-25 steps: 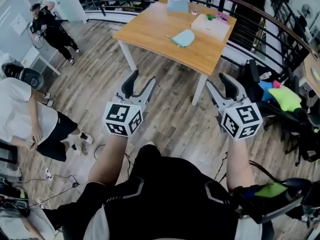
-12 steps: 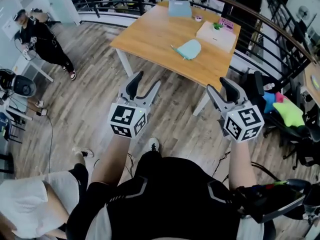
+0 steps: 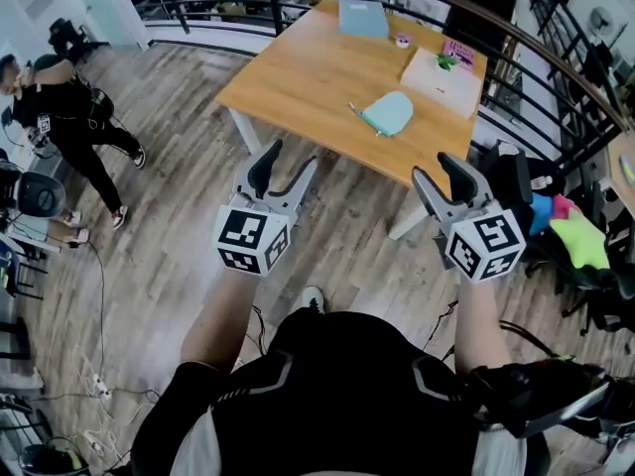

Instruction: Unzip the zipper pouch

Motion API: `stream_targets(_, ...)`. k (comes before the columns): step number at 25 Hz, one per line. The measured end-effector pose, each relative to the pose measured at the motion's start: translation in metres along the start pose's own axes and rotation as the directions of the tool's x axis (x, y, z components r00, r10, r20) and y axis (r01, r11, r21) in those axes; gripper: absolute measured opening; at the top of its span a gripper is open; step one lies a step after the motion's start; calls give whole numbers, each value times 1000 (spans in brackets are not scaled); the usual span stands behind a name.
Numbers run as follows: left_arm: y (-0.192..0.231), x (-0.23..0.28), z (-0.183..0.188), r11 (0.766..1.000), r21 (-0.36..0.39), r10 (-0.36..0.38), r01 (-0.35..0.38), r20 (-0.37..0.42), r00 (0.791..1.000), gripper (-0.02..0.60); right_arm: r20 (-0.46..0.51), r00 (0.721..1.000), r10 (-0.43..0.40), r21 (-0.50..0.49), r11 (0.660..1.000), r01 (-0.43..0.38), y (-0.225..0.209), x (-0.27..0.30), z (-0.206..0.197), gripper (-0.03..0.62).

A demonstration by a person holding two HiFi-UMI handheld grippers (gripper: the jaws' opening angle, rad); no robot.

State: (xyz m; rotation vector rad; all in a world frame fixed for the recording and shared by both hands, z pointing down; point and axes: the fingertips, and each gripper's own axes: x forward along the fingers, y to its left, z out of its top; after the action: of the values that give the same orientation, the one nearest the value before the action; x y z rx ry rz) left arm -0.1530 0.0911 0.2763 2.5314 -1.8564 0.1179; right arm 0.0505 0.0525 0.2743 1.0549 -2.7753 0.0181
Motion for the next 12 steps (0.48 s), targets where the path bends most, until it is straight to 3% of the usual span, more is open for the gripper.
stream_targets(12,77,51,-16,999,-10,-53,53,-28,998,257,-4,998,-65,19,998,65,-16,78,7,221)
